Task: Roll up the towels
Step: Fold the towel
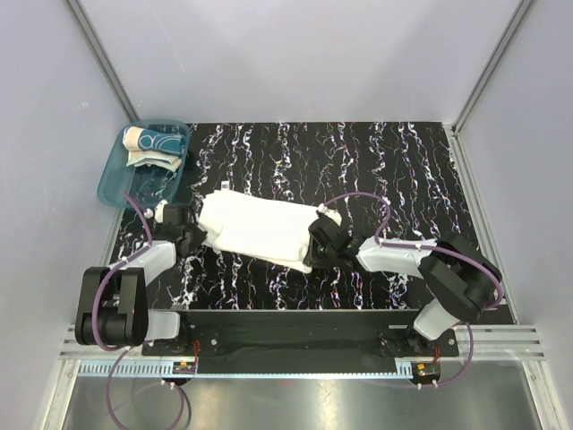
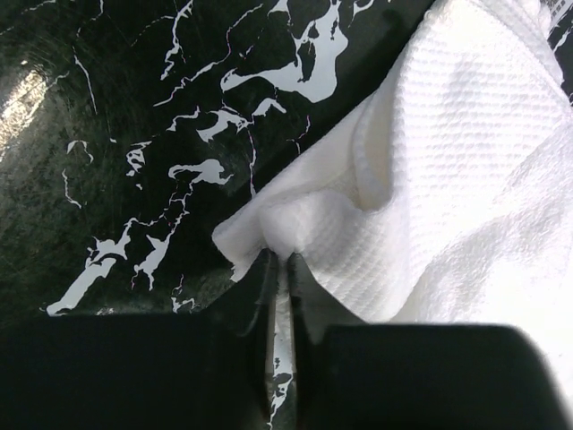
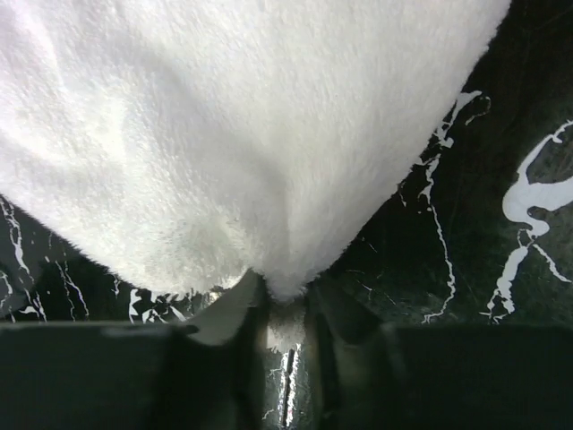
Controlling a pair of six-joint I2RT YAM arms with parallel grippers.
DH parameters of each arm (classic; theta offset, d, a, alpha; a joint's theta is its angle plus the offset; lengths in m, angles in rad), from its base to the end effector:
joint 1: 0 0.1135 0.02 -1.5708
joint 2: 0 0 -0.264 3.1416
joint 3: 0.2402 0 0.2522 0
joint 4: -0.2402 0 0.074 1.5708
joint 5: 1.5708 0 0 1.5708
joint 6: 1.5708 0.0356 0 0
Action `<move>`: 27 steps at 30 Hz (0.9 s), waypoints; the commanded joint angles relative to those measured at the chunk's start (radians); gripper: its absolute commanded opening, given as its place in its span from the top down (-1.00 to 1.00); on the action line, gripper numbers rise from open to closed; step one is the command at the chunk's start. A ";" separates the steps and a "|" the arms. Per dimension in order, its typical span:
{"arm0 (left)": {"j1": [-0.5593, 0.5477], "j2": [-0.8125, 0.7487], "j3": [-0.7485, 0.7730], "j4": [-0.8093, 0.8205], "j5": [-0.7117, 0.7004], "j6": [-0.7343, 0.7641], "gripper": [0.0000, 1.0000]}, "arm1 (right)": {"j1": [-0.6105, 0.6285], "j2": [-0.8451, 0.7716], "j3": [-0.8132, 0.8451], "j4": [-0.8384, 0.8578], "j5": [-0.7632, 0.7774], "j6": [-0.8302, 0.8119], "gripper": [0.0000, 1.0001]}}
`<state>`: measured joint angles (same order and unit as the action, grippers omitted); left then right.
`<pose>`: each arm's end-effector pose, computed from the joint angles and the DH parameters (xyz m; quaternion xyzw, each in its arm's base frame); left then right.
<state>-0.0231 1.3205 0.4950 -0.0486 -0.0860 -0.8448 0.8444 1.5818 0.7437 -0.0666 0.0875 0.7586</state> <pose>0.2351 -0.0024 0.1460 -0.3885 0.8551 -0.1067 0.3264 0.2009 0.2215 0.1495 -0.0262 0.9439 0.2059 0.2569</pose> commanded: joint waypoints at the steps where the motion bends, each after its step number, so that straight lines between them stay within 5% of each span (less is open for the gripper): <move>1: 0.006 0.034 -0.012 -0.017 -0.004 0.036 1.00 | -0.001 0.024 -0.007 -0.018 0.000 0.021 0.59; 3: 0.008 0.032 -0.012 -0.010 -0.001 0.035 1.00 | -0.001 0.008 -0.003 -0.041 0.014 0.015 0.84; 10: 0.008 -0.033 -0.007 -0.023 0.017 0.039 1.00 | -0.008 -0.186 0.058 -0.264 0.087 -0.010 1.00; 18: 0.008 -0.251 0.068 -0.204 -0.017 0.065 1.00 | -0.131 -0.333 0.239 -0.485 0.121 -0.079 1.00; 27: 0.008 -0.264 -0.018 -0.166 0.051 0.061 1.00 | -0.159 -0.315 0.281 -0.533 0.087 -0.090 1.00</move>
<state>-0.0303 1.0622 0.5179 -0.2295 0.0082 -0.8188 0.7105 1.2743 1.0042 -0.5251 0.1280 0.6849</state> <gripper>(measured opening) 0.024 0.094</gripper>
